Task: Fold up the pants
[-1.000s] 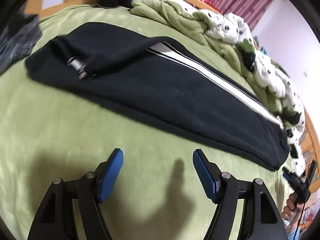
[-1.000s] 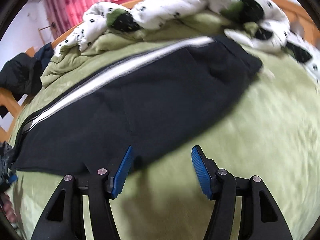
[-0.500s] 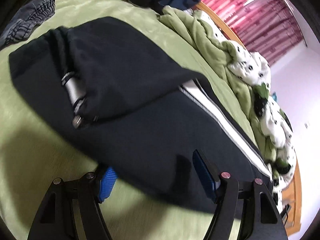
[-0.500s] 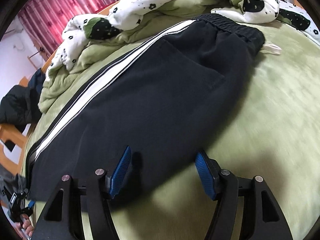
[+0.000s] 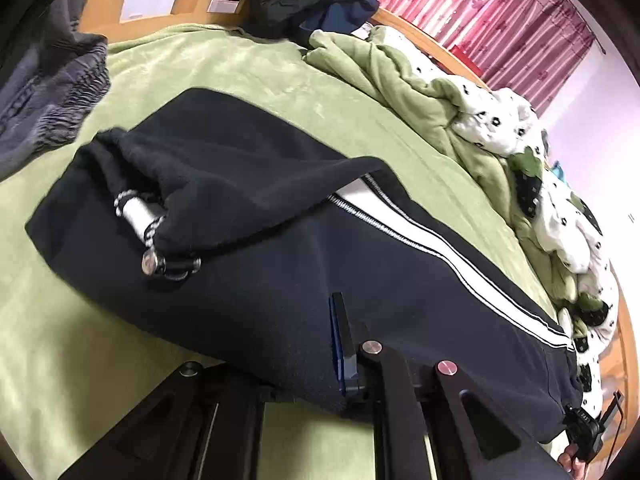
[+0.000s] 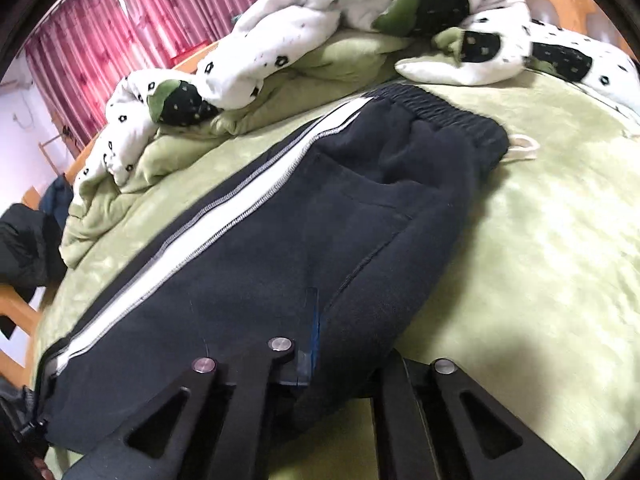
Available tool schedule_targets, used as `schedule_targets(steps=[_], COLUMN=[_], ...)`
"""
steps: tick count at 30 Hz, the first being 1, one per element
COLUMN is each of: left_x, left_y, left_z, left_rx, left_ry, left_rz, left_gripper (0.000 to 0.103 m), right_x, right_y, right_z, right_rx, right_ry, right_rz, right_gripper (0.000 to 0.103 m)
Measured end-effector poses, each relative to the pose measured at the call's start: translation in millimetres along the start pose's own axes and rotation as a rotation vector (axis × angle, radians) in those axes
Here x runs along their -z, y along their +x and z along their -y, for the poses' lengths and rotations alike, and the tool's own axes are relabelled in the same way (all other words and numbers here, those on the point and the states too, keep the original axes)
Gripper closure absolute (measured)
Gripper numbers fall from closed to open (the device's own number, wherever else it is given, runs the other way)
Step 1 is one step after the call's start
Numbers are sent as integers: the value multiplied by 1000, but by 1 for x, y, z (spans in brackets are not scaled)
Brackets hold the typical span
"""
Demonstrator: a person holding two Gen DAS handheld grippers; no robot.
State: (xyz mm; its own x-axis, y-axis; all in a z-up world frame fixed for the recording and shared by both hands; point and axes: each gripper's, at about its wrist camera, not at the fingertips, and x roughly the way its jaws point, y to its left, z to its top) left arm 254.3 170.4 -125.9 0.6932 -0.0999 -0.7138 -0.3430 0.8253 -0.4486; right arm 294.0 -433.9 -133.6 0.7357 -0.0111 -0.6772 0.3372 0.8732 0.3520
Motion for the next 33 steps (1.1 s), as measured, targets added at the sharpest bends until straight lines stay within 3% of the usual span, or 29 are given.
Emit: schedule_targets(steps=[12,16,18,22,23,27,33], left_x=[123,137,138,147,150,153,141], left_y=[-98,-103,-108,-128,-134,-152,-160], left_z=[-37,-35,-35,-36,-35,-33,-34], left_rx=[26,-9,-26,-71,-76,-101,-82], left_ry=[109,146,154,221,241,278,224], left_rz=[-121,-126,-143,-143,-131,-81,-35], left_gripper=[91,87,80,45,43,37,37], right_x=[64,90,99,113,114,107,68], right_y=[-142,-160,-158,-174,-180,-201,-172], right_z=[83,107,111,115,118,144,183], right_rx=[31,41,43,105,105,96,32], right_ry=[-15,-7,-20,-103,-109,-56,130], right_rz=[0,-25,-44,-23,-6,68,45], right_gripper=[100,98,93,71,62,43,41])
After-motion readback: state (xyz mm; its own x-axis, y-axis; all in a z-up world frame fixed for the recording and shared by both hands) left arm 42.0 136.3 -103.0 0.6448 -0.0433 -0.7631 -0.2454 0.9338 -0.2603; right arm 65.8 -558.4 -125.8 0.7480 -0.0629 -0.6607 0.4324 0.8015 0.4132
